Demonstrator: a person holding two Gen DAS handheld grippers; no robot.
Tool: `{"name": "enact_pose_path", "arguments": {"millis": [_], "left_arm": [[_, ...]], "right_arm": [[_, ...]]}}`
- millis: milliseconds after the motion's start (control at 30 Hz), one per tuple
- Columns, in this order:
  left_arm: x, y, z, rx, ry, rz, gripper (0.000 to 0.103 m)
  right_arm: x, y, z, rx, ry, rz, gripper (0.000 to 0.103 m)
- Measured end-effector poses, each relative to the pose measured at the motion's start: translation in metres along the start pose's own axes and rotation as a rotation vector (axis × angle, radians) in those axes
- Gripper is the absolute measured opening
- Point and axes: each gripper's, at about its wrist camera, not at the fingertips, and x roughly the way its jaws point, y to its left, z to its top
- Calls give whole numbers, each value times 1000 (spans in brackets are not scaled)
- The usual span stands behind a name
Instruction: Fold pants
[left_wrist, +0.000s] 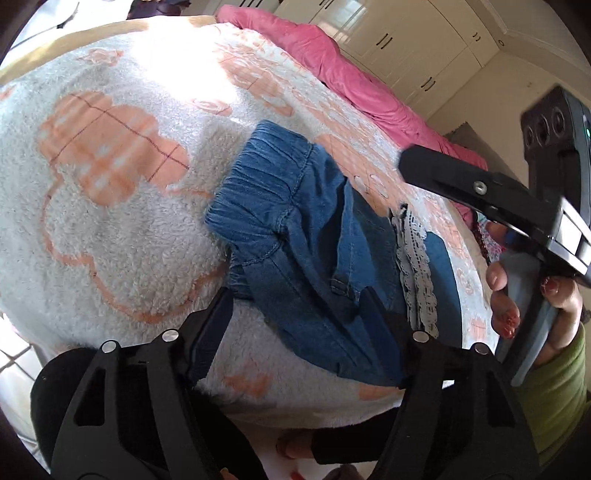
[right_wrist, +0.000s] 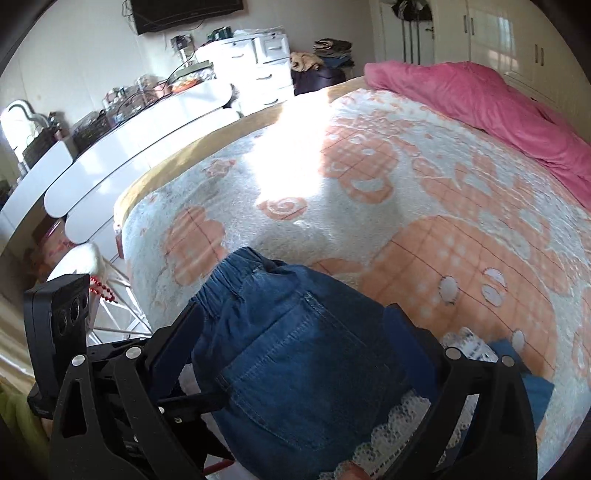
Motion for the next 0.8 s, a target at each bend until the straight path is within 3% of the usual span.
{"name": "enact_pose_path", "arguments": {"millis": [167, 433, 500, 567, 700, 800], "left_arm": [[9, 0, 1, -12, 6, -8, 57], [17, -6, -3, 15, 15, -5, 61], [19, -9, -3, 14, 18, -7, 62], [20, -8, -3, 7, 18, -22, 65], [21, -16, -2, 10, 16, -51, 82], [25, -30, -2, 22, 27, -66, 83]], "right_arm": [[50, 18, 17, -105, 105, 3, 97], [108, 16, 21, -92, 218, 66, 96], [111, 12, 17, -62, 217, 98, 80], [102, 11, 13, -60, 189, 153, 51], [65, 3, 13, -44, 132, 214, 39], [34, -13, 11, -11, 78, 263, 37]]}}
